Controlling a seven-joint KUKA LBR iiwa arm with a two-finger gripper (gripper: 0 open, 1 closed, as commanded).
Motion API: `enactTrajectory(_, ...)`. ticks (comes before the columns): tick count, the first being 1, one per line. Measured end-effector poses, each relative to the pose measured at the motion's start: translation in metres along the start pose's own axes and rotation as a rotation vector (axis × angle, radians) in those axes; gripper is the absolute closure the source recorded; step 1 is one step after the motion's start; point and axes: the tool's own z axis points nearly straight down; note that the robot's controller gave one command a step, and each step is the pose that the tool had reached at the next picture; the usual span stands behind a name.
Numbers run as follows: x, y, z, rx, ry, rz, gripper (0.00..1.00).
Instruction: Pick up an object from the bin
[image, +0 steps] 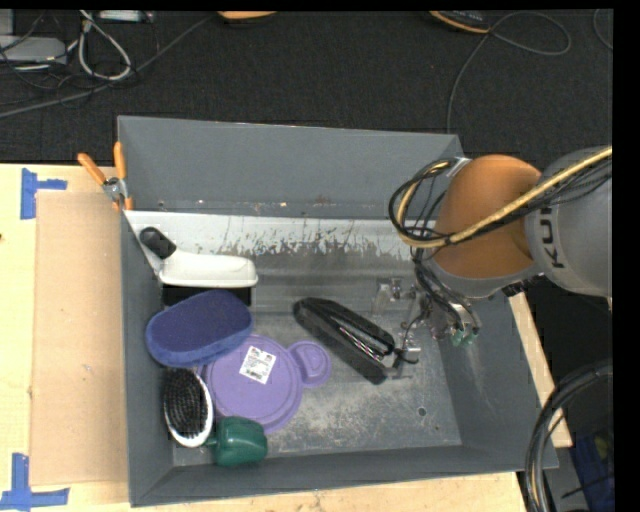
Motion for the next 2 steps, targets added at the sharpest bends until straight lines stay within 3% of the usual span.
enactTrajectory(1, 0.000, 0.000, 0.000, 0.000, 0.000, 0.000, 0.00)
enactTrajectory(2, -0.004, 0.026, 0.062, -0.001, -0.005, 0.024, 0.00)
